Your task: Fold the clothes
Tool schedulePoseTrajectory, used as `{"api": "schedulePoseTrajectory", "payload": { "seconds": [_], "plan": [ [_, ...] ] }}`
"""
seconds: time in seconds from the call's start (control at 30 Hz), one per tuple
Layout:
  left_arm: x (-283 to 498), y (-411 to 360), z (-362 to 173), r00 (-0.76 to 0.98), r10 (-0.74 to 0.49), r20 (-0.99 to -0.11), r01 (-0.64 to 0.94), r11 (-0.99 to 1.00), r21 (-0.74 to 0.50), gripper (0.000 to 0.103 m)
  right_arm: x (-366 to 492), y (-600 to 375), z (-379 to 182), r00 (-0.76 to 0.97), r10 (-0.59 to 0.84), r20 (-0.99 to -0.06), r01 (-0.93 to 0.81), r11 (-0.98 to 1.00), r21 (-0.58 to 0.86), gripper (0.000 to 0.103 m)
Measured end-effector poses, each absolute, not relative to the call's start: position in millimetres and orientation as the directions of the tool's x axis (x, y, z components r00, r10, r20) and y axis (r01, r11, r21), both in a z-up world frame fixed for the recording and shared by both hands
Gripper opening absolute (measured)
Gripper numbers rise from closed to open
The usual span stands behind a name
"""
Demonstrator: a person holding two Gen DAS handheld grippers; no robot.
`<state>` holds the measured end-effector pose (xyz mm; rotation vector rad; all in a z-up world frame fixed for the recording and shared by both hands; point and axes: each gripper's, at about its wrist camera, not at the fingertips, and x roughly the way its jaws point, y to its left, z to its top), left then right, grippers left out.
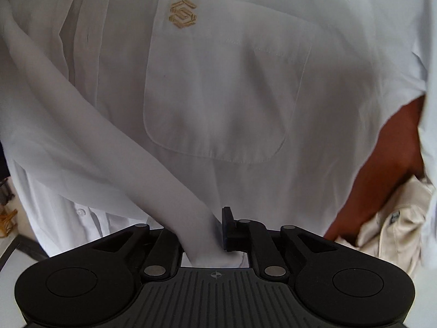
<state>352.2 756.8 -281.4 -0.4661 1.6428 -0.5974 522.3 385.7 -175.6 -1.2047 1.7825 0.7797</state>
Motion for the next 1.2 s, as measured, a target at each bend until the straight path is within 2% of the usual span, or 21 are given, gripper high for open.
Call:
{"api": "schedulePoseTrajectory", "payload": {
  "seconds": [0.07, 0.13, 0.43, 0.5, 0.57, 0.67, 0.87, 1.03, 1.2],
  "plan": [
    [347.9, 751.4, -278.9, -0.128, -0.604, -0.787, 0.008, 0.793, -0.61, 0.018, 528.6, 382.5, -177.1, -0.189, -0.433, -0.881, -0.945, 0.325, 0.043, 0.043],
    [350.1, 758.4, -277.6, -0.106, -0.597, -0.795, -0.007, 0.8, -0.6, 0.018, 535.5, 378.3, -177.0, -0.171, -0.444, -0.88, -0.951, 0.306, 0.03, 0.054],
    [341.7, 757.2, -267.7, -0.027, -0.578, -0.816, -0.08, 0.815, -0.574, 0.019, 549.3, 363.6, -129.9, -0.029, -0.363, -0.931, -0.947, 0.309, -0.091, 0.06],
    [337.8, 758.7, -262.5, -0.01, -0.584, -0.812, -0.095, 0.808, -0.581, 0.024, 542.5, 358.8, -113.7, 0.026, -0.339, -0.94, -0.938, 0.318, -0.14, 0.06],
    [334.3, 760.7, -257.4, 0.009, -0.595, -0.803, -0.108, 0.798, -0.593, 0.035, 531.4, 351.9, -96.3, 0.091, -0.316, -0.944, -0.917, 0.343, -0.203, 0.06],
    [329.4, 769.0, -248.3, 0.037, -0.616, -0.787, -0.108, 0.78, -0.616, 0.042, 510.2, 340.1, -69.7, 0.22, -0.295, -0.93, -0.853, 0.404, -0.33, 0.059],
    [318.3, 789.1, -216.7, 0.116, -0.644, -0.756, -0.068, 0.754, -0.653, 0.046, 455.1, 318.8, -21.0, 0.37, -0.262, -0.891, -0.693, 0.56, -0.453, 0.059],
    [310.8, 802.8, -180.8, 0.197, -0.639, -0.743, -0.002, 0.758, -0.652, 0.046, 415.4, 321.6, -5.3, 0.462, -0.228, -0.857, -0.535, 0.699, -0.474, 0.059],
    [312.1, 806.8, -148.6, 0.292, -0.606, -0.74, 0.038, 0.78, -0.625, 0.046, 366.1, 323.1, 9.9, 0.501, -0.183, -0.846, -0.419, 0.804, -0.422, 0.059]
  ]
}}
